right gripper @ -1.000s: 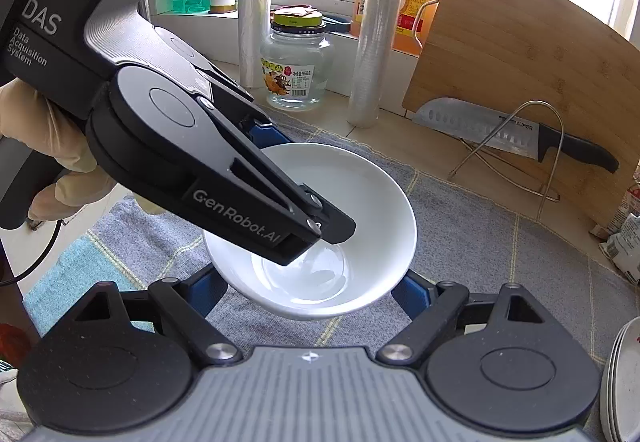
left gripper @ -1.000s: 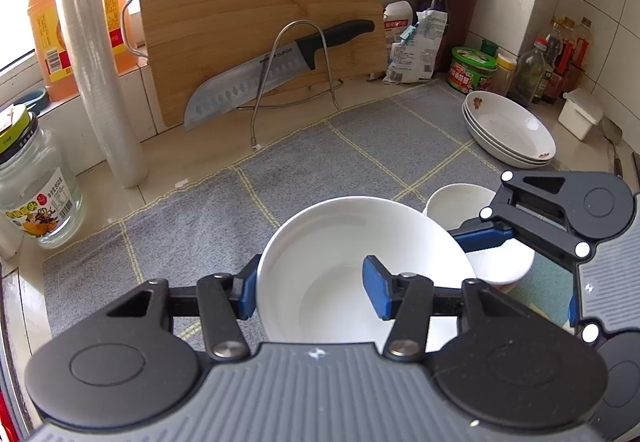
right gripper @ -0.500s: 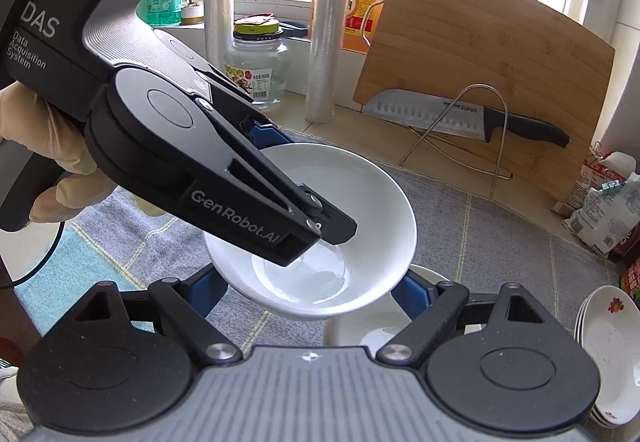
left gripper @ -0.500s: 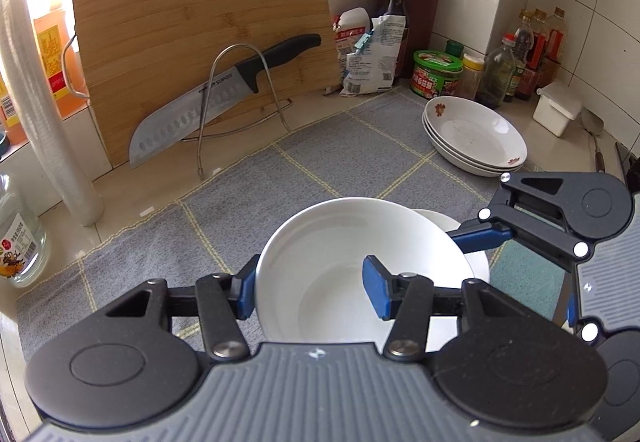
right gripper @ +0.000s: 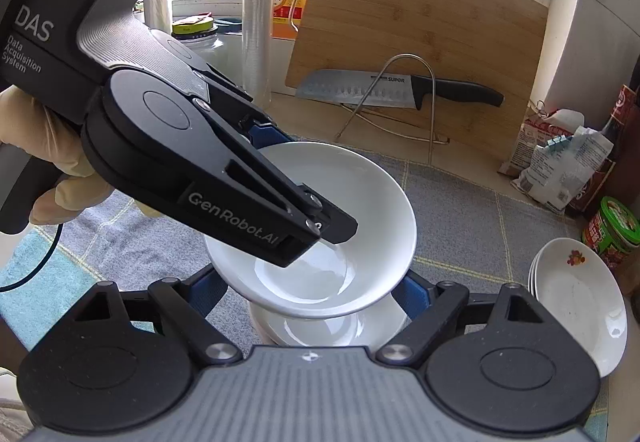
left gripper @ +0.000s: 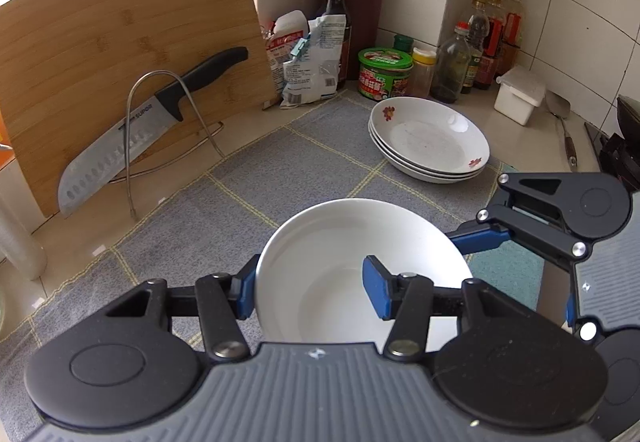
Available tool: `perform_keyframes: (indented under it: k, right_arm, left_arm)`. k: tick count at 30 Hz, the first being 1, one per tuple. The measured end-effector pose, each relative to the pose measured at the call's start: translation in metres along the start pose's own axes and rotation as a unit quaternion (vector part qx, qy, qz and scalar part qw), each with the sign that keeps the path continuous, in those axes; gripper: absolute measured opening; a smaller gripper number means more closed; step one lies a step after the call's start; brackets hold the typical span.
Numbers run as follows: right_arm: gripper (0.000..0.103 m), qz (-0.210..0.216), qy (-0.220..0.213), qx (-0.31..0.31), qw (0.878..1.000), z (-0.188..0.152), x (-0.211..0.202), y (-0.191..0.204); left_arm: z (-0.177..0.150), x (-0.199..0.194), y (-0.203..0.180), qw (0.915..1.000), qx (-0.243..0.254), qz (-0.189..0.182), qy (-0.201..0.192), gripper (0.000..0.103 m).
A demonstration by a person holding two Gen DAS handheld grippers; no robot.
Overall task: Organize plates and bowls
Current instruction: 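Lift and carry the white bowl with both tools onto the bowl stack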
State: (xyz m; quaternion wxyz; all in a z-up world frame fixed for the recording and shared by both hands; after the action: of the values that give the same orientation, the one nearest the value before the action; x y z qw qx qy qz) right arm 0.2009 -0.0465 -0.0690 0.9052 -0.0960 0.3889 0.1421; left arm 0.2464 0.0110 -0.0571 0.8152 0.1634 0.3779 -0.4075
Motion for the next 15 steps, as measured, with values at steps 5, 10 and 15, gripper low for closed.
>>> perform_keyframes:
  k: [5,10,15]
  right_arm:
    - [0.091,-0.002,0.007,0.013,1.000,-0.006,0.002,-0.007]
    - [0.091,0.005,0.012,0.024,1.000,-0.009,0.006,-0.009]
    - [0.091,0.011,0.017,0.033,0.999,-0.012,0.011,-0.009]
  left_arm:
    - [0.001,0.009,-0.005,0.9999,0.002,-0.011,0.007,0.051]
    - [-0.002,0.017,-0.006,0.9997,-0.004,-0.016,0.018,0.051]
    - [-0.004,0.023,-0.005,0.9995,-0.006,-0.017,0.026,0.051]
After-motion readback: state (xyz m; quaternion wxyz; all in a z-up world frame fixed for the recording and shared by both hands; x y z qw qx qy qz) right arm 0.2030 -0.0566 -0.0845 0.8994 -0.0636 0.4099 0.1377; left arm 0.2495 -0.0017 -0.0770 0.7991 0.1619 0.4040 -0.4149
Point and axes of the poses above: each gripper's, at about its wrist camera, not at the fingertips, and x roughly the way its jaws point, y to its left, z to its top, the point moved 9 cm from there along x, roughly the way its jaws point, and after that the axes turned 1 degree about y, right-handed, at the moved point
